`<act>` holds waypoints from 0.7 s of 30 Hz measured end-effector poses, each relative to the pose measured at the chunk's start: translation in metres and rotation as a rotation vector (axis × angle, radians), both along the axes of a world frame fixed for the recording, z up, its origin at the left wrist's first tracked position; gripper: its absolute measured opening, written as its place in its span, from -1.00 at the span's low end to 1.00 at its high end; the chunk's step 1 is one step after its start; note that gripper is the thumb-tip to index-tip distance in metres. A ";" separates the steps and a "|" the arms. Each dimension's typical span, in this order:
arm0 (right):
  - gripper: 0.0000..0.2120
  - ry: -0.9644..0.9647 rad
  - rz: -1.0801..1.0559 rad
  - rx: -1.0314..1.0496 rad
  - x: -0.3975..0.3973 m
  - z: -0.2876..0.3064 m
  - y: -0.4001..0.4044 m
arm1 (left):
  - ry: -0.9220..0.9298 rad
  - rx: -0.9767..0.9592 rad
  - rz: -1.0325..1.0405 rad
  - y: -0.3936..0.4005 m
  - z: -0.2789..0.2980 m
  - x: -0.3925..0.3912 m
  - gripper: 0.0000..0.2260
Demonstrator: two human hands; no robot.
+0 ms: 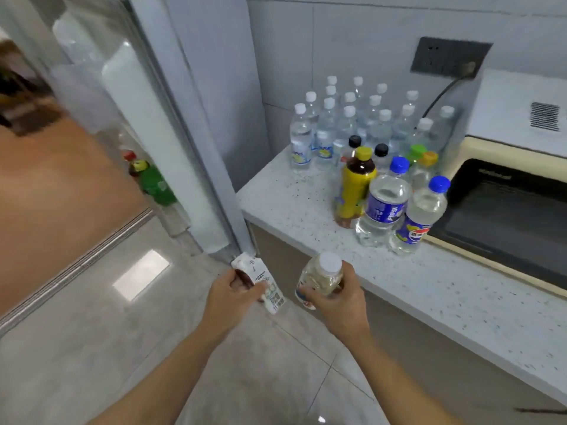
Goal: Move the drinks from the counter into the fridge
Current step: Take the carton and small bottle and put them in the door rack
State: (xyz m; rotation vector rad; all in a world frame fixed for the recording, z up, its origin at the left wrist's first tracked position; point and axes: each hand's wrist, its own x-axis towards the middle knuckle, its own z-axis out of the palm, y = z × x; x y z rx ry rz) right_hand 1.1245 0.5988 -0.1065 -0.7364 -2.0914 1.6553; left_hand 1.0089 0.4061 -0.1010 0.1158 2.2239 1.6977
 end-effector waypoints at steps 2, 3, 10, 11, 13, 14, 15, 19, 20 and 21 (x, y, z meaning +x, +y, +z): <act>-0.40 0.013 0.073 0.021 -0.023 0.005 -0.036 | 0.035 -0.022 0.067 -0.040 0.004 -0.016 -0.84; -0.40 0.025 0.101 0.028 -0.035 0.008 -0.055 | 0.048 -0.024 0.097 -0.060 0.007 -0.026 -0.84; -0.39 0.128 0.178 0.047 -0.118 0.036 -0.188 | 0.106 -0.017 0.183 -0.198 0.025 -0.101 -0.72; -0.40 0.158 0.172 0.067 -0.130 0.040 -0.204 | 0.126 -0.019 0.186 -0.213 0.027 -0.113 -0.72; -0.40 0.222 0.171 0.102 -0.151 0.050 -0.230 | 0.162 -0.033 0.203 -0.237 0.034 -0.135 -0.73; -0.39 0.245 0.170 0.110 -0.161 0.055 -0.241 | 0.169 -0.039 0.215 -0.247 0.037 -0.146 -0.72; -0.39 0.266 0.160 0.119 -0.170 0.059 -0.249 | 0.172 -0.037 0.223 -0.253 0.041 -0.157 -0.71; -0.38 0.381 0.081 0.196 -0.207 0.081 -0.268 | 0.215 0.011 0.229 -0.257 0.061 -0.202 -0.67; -0.41 0.404 0.071 0.230 -0.217 0.085 -0.269 | 0.230 0.035 0.226 -0.253 0.066 -0.213 -0.67; -0.44 0.417 0.062 0.249 -0.228 0.087 -0.269 | 0.245 0.066 0.221 -0.249 0.070 -0.224 -0.69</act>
